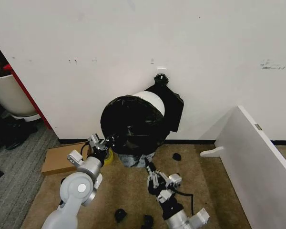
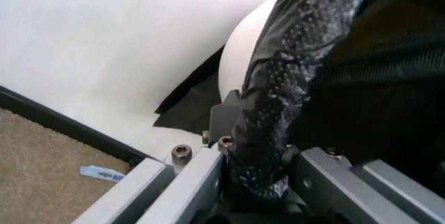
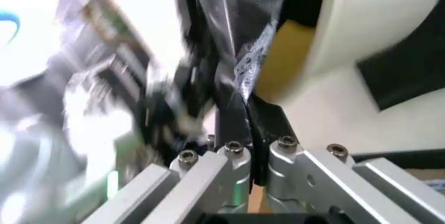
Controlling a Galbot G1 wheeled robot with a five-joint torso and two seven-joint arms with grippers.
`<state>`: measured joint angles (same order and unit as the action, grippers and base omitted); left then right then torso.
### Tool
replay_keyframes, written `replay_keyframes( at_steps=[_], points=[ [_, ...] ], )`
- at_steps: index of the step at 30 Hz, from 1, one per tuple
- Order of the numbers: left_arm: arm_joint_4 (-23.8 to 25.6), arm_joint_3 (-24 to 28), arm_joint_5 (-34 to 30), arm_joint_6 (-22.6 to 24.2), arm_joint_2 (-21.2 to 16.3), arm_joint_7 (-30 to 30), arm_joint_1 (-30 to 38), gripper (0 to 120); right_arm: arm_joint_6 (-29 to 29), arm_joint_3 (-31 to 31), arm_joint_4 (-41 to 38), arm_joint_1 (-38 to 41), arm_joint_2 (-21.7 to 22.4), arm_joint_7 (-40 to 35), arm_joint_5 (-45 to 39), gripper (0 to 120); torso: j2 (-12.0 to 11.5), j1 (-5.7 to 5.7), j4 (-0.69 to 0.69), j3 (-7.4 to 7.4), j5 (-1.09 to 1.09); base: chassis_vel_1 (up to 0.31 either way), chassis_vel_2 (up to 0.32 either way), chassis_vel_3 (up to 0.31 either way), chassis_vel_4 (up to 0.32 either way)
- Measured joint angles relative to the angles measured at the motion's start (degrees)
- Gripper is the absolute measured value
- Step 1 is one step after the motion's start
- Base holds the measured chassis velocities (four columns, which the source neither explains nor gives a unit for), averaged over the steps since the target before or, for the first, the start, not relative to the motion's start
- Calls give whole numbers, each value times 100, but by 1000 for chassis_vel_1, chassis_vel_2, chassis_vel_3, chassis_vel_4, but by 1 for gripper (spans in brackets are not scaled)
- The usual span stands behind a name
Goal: Place the garbage bag over the trash bin.
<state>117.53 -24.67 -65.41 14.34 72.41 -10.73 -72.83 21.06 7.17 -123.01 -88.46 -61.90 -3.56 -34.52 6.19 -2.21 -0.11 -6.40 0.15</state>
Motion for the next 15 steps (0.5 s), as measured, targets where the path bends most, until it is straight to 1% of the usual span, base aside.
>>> replay_keyframes(
  at_steps=[5, 8, 9, 10, 11, 12, 13, 15],
  points=[
    [15, -11, -46, 0, 0, -24, 1, 0, 43, -28, 83, -29, 39, 183, 9, 0, 0, 0, 0, 0, 0, 0, 0, 0, 0],
    [79, -37, -182, 7, 0, -84, -6, 0, 191, -137, 388, -83, 134, 761, 115, 0, 0, 0, -1, 0, 0, 0, 0, 0, 0],
    [146, -49, -270, 29, -1, -120, -29, 0, 330, -206, 628, -59, 152, 1027, 270, 0, 0, 0, -1, 0, -1, 0, 0, 0, 0],
    [206, -55, -335, 65, -4, -158, -53, 0, 451, -264, 840, 1, 147, 1139, 415, 0, 0, 0, -1, 0, 0, 0, 0, 0, 0],
    [206, -55, -335, 65, -4, -158, -53, 0, 451, -264, 840, 1, 147, 1139, 415, 0, 0, 0, -1, 0, 0, 0, 0, 0, 0],
    [262, -61, -379, 109, -6, -201, -75, 0, 551, -316, 1015, 62, 132, 1188, 527, 0, 0, 0, 0, 0, 1, 0, 0, 0, 0],
    [431, -85, -439, 282, -27, -379, -142, 0, 726, -437, 1412, 250, 51, 1113, 758, 0, 0, 0, 0, 0, 1, 0, 0, 0, 0],
    [699, -132, -530, 590, -83, -691, -240, 0, 894, -574, 1904, 505, -74, 757, 963, 0, 0, 0, 0, -1, 0, 0, 0, 0, 0]
  ],
)
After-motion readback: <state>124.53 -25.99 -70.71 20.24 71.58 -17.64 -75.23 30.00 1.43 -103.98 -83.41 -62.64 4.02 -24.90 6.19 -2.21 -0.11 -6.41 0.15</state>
